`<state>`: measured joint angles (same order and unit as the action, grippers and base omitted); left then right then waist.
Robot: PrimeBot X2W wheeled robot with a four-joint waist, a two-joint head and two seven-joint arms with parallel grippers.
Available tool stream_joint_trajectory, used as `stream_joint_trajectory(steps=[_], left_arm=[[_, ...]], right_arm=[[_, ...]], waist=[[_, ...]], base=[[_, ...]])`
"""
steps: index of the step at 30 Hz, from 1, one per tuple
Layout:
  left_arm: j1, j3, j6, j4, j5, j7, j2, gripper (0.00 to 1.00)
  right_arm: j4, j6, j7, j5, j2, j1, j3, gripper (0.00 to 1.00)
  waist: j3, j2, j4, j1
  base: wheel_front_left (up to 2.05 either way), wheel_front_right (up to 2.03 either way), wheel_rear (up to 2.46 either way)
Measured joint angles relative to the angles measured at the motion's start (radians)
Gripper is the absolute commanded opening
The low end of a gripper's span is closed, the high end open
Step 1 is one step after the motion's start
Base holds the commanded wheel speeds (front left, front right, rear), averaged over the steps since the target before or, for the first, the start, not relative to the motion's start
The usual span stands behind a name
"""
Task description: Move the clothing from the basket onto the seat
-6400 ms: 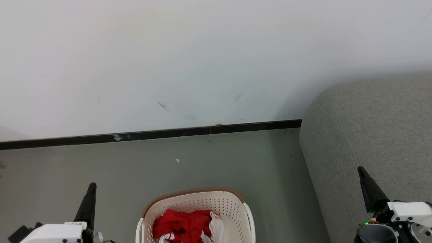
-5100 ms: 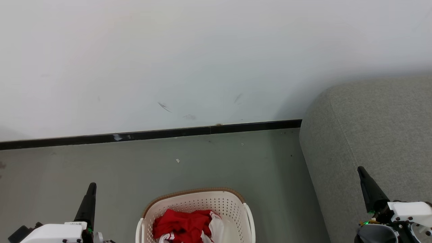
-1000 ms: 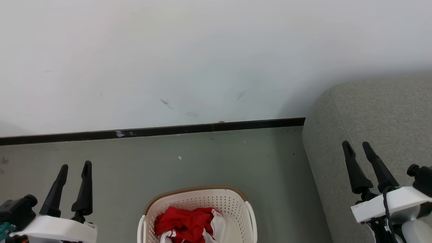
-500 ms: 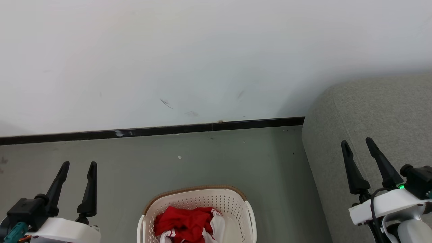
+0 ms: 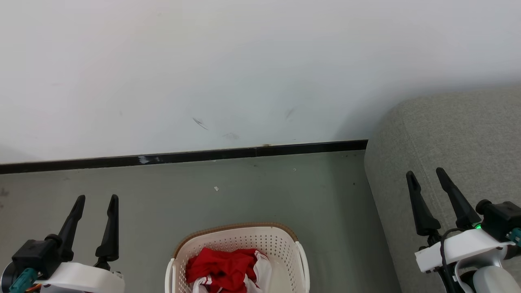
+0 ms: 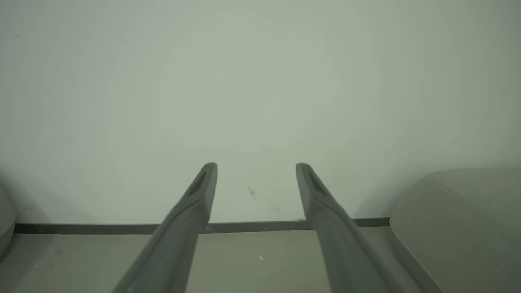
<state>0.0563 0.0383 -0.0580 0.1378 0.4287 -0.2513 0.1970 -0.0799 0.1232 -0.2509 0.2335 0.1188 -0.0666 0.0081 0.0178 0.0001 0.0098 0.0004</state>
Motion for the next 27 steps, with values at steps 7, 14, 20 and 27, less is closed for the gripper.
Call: stream_joint_trajectory(steps=[7,14,20,27], left_arm=[[0.002,-0.009,0.000,0.001,-0.008,0.000,-0.009,1.00],[0.004,-0.018,0.000,0.009,-0.008,0.000,-0.017,1.00],[0.004,-0.022,-0.003,0.011,-0.010,-0.001,-0.027,1.00],[0.005,-0.027,-0.007,0.011,-0.010,-0.001,-0.034,1.00]], right_arm=[[-0.002,0.000,0.000,-0.011,-0.009,0.000,-0.001,1.00],[-0.002,0.000,0.000,-0.017,-0.014,0.000,-0.001,1.00],[-0.003,0.000,0.000,-0.025,-0.022,0.000,-0.001,1.00],[-0.003,0.000,0.000,-0.025,-0.029,0.000,-0.001,1.00]], waist=[[0.001,0.0000,0.001,0.0000],[0.005,0.0000,0.000,0.0000],[0.014,0.0000,-0.002,0.0000],[0.035,0.0000,-0.006,-0.0001]], base=[[0.00,0.00,0.00],[0.00,0.00,0.00],[0.00,0.00,0.00],[0.00,0.00,0.00]])
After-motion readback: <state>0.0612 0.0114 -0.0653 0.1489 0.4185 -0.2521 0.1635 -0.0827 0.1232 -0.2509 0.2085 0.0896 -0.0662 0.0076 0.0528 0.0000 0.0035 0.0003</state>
